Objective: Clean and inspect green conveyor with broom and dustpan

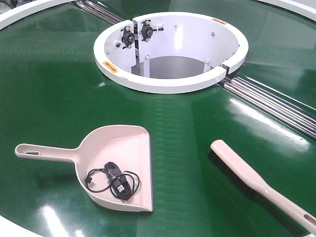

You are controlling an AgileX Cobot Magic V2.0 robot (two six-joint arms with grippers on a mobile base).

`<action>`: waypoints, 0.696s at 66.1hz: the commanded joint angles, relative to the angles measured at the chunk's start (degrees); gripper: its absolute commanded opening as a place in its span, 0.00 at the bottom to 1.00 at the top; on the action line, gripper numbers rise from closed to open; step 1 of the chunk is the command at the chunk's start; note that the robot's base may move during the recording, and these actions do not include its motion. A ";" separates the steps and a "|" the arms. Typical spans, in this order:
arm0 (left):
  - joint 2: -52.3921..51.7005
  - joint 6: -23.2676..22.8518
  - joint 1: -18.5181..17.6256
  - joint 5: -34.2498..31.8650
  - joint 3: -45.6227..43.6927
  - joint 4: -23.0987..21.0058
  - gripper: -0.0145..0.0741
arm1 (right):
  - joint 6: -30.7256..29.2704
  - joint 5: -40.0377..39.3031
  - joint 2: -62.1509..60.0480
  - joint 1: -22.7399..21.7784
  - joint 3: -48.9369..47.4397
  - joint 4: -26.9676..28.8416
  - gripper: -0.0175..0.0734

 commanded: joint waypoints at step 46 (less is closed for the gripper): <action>-0.77 -0.62 -0.54 -4.33 1.76 0.00 0.15 | -0.12 -15.56 0.87 -14.17 7.00 -1.00 0.18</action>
